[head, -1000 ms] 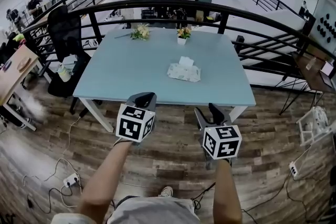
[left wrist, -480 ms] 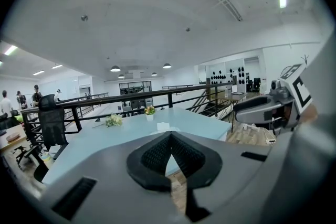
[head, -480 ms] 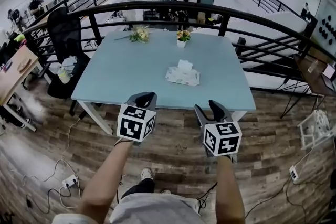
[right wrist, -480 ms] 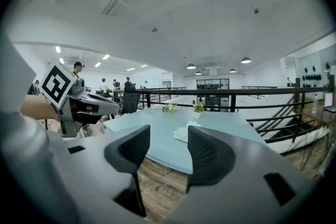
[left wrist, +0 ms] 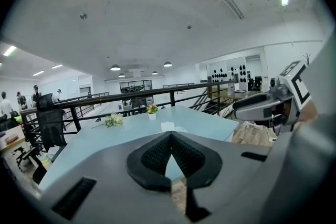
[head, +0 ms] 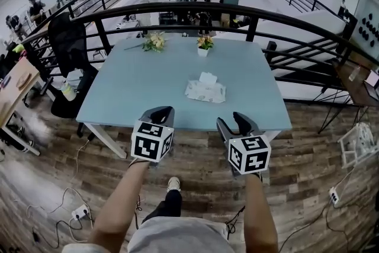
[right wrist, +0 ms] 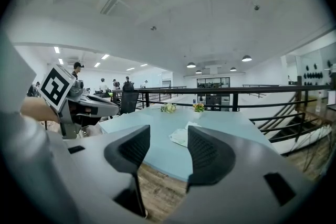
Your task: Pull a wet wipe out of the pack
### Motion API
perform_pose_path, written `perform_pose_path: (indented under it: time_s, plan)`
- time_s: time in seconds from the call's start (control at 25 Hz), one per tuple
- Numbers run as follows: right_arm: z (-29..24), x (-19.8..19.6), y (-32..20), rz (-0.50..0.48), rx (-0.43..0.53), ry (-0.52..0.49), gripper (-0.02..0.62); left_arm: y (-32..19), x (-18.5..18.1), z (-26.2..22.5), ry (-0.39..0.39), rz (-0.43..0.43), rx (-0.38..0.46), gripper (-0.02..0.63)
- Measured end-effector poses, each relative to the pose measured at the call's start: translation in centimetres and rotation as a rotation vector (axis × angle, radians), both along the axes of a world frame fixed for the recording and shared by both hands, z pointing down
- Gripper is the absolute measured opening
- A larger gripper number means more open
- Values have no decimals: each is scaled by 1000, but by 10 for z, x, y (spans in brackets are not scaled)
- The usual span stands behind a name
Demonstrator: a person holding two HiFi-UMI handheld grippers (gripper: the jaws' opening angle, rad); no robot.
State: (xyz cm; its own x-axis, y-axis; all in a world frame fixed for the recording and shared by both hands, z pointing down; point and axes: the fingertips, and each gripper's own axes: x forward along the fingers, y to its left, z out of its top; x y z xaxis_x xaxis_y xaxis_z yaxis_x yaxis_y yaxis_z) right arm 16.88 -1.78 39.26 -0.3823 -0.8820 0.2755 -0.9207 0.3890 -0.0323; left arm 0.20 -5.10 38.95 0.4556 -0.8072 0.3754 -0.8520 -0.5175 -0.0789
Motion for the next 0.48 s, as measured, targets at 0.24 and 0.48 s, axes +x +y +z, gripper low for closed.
perform_pose_path:
  time_s: [0.24, 0.48]
  plan:
    - [7, -3, -42, 12, -12, 3, 207, -44, -2, 7, 14, 12, 1, -6]
    - [11, -3, -93, 37, -29, 5, 207, -98, -7, 15, 10, 25, -10, -6]
